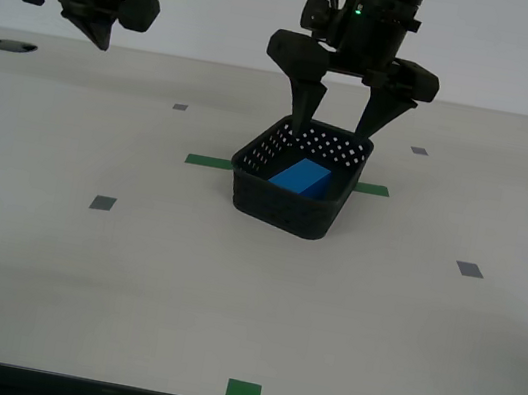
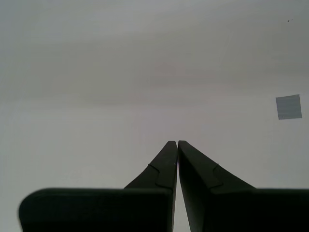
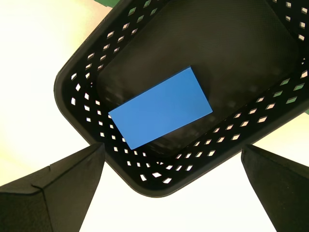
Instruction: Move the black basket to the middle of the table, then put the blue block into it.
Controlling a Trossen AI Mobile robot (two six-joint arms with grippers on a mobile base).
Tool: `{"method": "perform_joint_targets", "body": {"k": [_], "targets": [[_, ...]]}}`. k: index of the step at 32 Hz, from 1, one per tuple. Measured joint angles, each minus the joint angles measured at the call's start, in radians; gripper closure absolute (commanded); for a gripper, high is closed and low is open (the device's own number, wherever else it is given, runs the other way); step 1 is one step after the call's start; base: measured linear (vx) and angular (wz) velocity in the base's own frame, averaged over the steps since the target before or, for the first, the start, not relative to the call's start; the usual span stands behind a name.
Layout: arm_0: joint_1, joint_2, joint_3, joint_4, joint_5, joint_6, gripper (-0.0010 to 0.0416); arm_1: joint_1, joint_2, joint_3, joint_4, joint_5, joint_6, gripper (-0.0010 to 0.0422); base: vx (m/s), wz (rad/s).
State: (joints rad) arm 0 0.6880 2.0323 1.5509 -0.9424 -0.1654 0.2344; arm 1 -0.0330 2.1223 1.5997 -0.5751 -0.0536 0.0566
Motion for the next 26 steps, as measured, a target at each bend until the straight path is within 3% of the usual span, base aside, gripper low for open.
{"method": "perform_joint_targets", "body": {"k": [26], "targets": [[0.0,0.0,0.0,0.039,0.0,0.001,0.0012,0.0,0.0,0.0,0.024,0.0,0.0,0.0412,0.0,0.0]]}}
